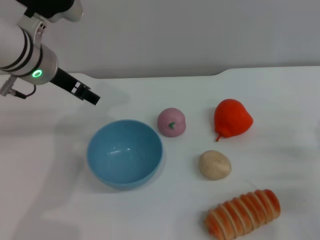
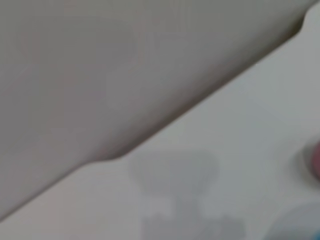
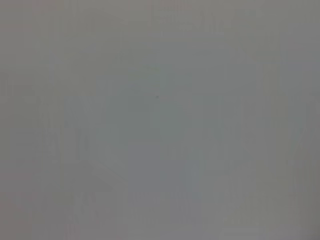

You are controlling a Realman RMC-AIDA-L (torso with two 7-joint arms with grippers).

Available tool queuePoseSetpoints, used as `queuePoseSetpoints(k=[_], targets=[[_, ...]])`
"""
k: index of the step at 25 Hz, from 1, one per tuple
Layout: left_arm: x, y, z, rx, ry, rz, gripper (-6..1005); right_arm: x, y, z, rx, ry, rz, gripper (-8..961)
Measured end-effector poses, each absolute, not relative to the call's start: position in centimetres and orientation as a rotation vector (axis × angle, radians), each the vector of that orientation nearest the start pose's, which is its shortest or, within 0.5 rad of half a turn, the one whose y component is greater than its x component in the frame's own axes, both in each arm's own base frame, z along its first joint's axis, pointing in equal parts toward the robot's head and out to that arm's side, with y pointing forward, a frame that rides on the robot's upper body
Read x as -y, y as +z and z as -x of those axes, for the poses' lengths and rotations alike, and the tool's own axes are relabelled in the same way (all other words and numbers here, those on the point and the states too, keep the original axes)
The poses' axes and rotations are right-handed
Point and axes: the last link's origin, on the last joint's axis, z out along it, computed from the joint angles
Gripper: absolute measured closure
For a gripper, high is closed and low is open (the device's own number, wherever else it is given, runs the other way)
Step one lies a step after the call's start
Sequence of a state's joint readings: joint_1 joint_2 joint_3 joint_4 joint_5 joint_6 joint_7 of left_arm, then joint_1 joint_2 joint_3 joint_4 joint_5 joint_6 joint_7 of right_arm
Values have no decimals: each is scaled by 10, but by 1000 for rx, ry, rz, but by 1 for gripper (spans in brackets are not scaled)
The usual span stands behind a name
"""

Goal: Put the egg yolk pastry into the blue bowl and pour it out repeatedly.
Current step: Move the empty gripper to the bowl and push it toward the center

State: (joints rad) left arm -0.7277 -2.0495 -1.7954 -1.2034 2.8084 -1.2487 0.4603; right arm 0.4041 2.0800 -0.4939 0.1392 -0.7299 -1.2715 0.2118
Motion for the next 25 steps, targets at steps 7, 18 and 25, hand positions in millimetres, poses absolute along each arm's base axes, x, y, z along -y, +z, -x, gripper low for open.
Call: queuePoseSetpoints(k=[7, 18, 25], targets=[[-415, 27, 183, 855, 494, 2294, 153, -285, -1, -380, -741, 642, 1365, 311], [-405, 24, 188, 881, 591, 2346, 152, -285, -2, -379, -743, 646, 1367, 310], [-401, 17, 194, 909, 642, 2369, 152, -286, -1, -378, -737, 647, 1368, 311]])
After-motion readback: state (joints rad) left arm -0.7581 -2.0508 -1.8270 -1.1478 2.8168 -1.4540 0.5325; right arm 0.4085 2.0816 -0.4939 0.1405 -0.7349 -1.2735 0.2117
